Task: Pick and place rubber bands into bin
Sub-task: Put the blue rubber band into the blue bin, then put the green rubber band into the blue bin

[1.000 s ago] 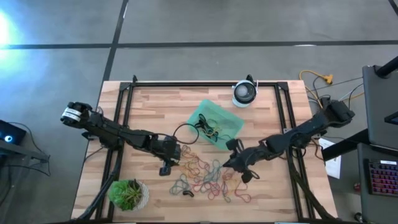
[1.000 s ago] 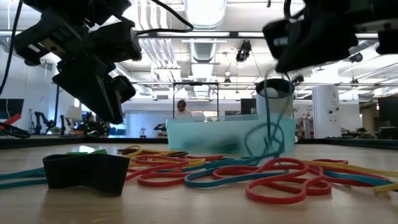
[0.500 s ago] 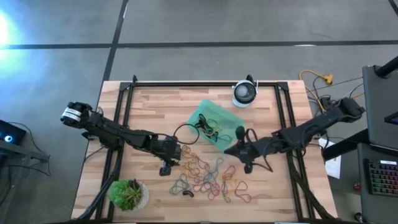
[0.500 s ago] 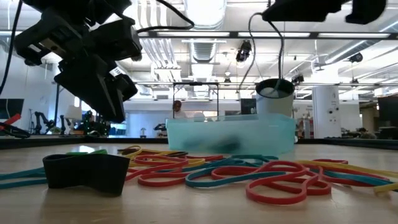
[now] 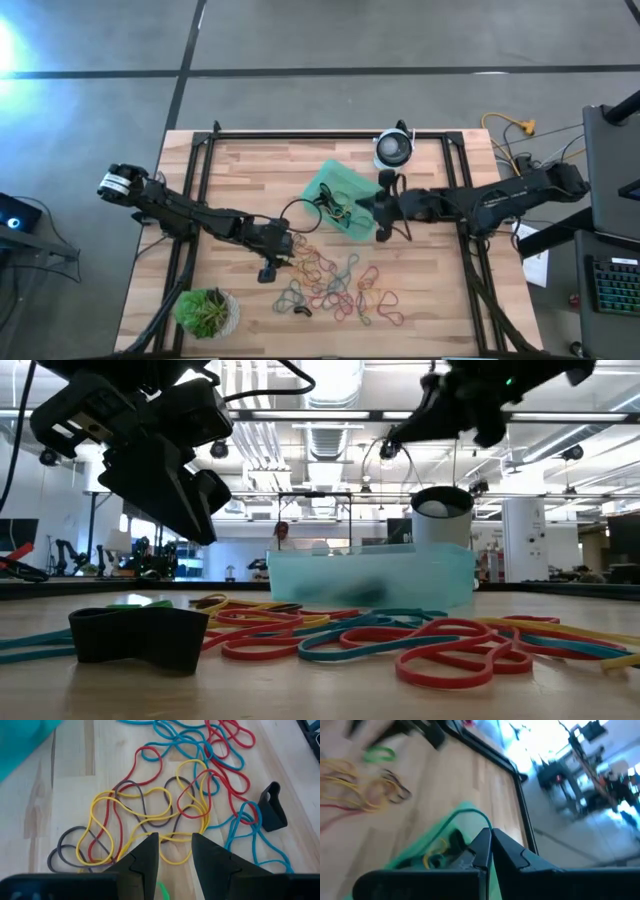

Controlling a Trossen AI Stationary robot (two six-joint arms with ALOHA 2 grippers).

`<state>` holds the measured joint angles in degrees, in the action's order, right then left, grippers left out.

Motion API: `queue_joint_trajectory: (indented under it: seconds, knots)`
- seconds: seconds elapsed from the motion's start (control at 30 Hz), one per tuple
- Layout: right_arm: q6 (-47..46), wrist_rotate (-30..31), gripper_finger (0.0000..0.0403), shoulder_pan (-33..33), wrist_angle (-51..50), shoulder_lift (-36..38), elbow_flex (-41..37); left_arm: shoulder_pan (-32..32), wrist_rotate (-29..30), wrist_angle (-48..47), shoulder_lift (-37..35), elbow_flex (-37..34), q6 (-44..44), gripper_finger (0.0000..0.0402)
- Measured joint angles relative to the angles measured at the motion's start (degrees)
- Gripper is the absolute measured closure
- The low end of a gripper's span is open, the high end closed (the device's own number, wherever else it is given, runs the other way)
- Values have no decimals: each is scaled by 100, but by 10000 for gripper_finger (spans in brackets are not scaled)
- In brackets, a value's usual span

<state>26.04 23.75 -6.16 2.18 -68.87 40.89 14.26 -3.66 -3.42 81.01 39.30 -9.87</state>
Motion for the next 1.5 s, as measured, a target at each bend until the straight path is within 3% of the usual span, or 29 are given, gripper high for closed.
queue_joint_trajectory:
  seconds: [0.2, 0.57, 0.93, 1.27, 1.5]
  knots:
    - [-342, -22, 394, 458, -95, -187, -44, 0, 0, -2, 0, -1, 13, 301]
    - [-821, -37, 389, 740, -249, -510, -53, 0, 11, 0, 0, -3, 13, 301]
    - [-1019, -43, 296, 773, -301, -560, -53, 2, 10, 0, -2, -3, 22, 301]
    - [-1253, -1788, 266, 706, -872, -550, -53, 0, 98, -209, -4, -195, 121, 301]
    - [-1619, -2451, 266, 267, -1020, -548, -54, 0, 105, -660, -5, -207, -337, 301]
